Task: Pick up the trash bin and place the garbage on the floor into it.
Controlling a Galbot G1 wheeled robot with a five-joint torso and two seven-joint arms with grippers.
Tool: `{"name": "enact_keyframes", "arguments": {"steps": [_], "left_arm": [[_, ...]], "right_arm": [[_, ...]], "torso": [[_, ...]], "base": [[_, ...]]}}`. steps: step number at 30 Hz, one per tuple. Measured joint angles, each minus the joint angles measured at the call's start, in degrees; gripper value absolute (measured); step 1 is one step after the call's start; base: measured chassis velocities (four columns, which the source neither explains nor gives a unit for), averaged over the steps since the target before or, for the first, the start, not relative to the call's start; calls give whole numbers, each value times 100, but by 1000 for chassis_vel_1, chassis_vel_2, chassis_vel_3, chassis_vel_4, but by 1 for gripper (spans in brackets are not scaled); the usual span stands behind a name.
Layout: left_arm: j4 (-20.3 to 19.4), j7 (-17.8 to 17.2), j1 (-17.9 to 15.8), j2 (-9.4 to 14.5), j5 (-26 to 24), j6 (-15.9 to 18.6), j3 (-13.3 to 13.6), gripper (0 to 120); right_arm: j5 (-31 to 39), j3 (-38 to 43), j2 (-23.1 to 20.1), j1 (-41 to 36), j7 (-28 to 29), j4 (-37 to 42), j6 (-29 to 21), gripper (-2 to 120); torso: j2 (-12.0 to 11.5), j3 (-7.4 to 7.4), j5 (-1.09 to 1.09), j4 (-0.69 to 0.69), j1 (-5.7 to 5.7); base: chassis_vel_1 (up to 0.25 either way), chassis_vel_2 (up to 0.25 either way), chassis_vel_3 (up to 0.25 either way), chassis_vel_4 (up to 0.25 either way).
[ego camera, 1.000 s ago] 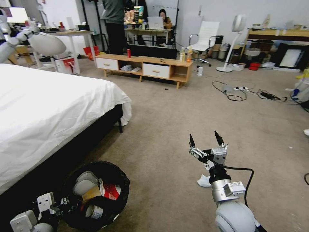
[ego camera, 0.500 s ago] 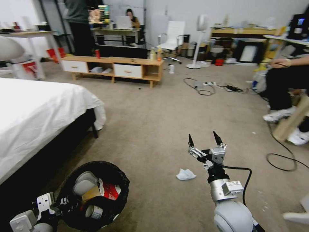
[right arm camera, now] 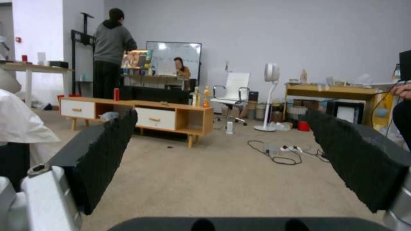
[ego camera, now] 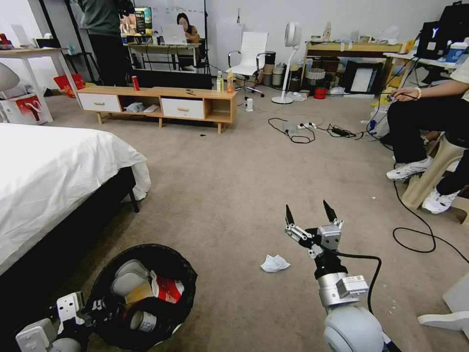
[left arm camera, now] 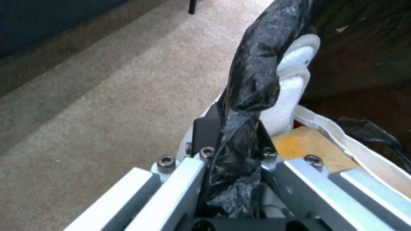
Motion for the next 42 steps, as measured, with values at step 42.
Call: {"name": "enact_keyframes", "arguments": {"steps": [42], "left_arm": [[-27,13,25,10,-4,-18,-14,2]], "right_arm": [[7,31,113,-1,4,-191,137,100]], "torso": [[0,0,0,0,0]], "base": [[-3,-2,-3,-2]]}}
